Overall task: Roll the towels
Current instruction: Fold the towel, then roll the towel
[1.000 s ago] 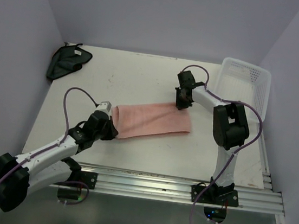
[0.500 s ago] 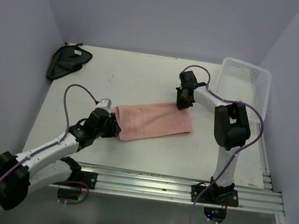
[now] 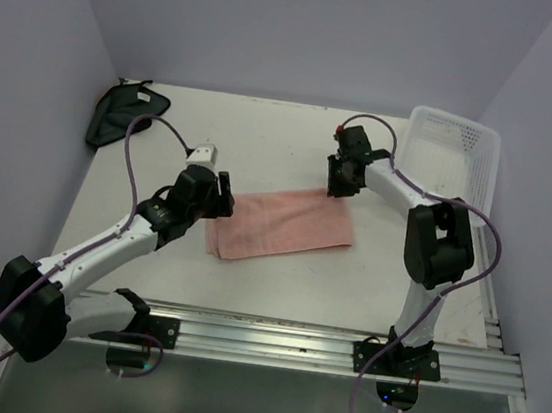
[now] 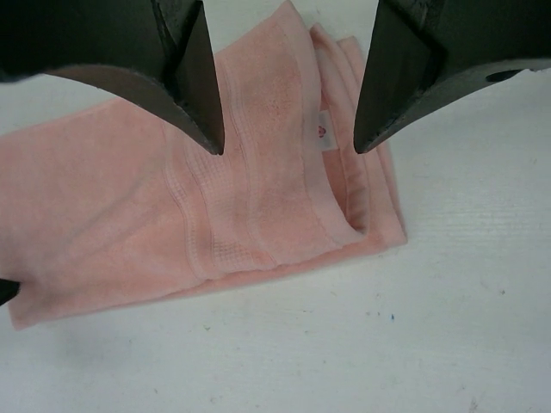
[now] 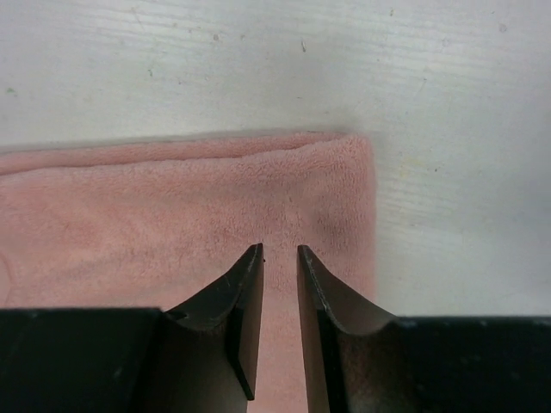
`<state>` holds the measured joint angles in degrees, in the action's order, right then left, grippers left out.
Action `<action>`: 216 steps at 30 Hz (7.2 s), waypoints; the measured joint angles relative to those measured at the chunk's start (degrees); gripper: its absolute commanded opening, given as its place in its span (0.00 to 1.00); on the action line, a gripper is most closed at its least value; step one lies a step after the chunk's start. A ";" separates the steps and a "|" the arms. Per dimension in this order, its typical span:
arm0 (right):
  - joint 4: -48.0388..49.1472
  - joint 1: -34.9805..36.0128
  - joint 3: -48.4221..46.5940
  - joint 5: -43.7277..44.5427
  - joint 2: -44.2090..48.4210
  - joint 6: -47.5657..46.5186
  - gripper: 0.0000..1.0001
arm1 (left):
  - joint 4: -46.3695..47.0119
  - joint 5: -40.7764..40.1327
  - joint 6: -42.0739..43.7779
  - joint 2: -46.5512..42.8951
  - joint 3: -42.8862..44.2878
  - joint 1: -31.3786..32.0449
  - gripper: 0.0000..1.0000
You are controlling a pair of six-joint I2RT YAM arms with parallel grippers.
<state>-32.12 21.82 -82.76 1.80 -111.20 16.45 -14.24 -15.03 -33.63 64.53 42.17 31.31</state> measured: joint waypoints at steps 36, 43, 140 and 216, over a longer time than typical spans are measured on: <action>4.42 2.08 28.57 -1.40 20.33 4.59 0.00 | 18.08 5.18 3.52 15.56 -3.67 -8.33 0.08; 4.57 2.08 28.57 -1.31 18.99 4.59 0.00 | 18.08 2.36 4.76 16.63 -3.74 -8.57 0.00; 30.36 -7.58 49.79 -8.85 29.16 19.23 0.00 | -11.61 8.96 -0.15 71.36 75.89 15.76 0.70; 25.14 0.63 53.22 3.74 40.92 18.08 0.47 | -18.84 -0.50 -3.28 80.30 83.95 18.27 0.31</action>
<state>-6.98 22.46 -29.54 5.54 -70.28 34.52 -33.08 -15.53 -36.91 144.84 126.13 49.58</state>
